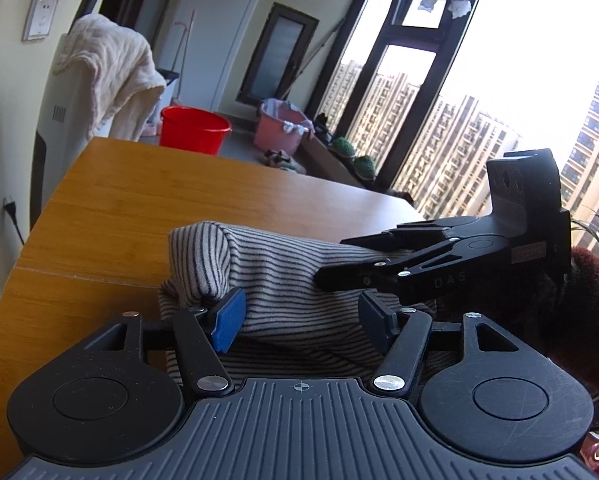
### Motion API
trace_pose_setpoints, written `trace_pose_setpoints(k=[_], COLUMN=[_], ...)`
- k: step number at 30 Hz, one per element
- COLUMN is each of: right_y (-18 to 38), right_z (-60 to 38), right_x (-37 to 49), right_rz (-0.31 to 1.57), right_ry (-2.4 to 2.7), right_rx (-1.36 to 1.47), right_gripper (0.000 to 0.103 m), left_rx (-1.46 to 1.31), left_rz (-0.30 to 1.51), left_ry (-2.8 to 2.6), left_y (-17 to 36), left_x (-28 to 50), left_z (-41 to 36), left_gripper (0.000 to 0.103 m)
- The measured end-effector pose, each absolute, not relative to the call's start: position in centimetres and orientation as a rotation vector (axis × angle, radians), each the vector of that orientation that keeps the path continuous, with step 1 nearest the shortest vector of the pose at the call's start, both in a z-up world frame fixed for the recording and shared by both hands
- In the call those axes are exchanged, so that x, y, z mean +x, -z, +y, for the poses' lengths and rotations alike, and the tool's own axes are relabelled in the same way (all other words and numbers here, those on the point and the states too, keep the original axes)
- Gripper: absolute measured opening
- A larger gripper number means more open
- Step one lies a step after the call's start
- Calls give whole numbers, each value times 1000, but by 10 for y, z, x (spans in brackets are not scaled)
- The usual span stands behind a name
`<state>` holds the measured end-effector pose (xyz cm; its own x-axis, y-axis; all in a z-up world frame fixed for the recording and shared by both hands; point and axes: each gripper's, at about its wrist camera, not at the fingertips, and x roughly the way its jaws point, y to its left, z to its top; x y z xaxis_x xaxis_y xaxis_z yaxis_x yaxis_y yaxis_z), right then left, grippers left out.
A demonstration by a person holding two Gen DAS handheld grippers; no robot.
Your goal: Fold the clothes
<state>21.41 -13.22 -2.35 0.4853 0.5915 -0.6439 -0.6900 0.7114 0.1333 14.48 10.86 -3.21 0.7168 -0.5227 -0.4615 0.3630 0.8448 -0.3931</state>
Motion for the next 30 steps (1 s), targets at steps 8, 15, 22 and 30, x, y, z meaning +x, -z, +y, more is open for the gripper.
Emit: trace_pose_setpoints(k=[8,15,22,30], right_y=[6,36,1,27], right_z=[-131,-127,-173,-213], right_x=[144,82,91,116], right_rz=[513,336,422,583], right_ry=[-777,-670,-599,-537], right_rx=[-361,-692,-476,-314], right_gripper=[21,22,26,29], left_rx=[-384,-324,-137,-114], left_rz=[465,605,659,649], left_ry=[407,372,341,322], left_y=[-6,25,46,37], left_x=[138,155,137,131], left_z=[146,126,99,103], left_gripper=[93,77,54,56])
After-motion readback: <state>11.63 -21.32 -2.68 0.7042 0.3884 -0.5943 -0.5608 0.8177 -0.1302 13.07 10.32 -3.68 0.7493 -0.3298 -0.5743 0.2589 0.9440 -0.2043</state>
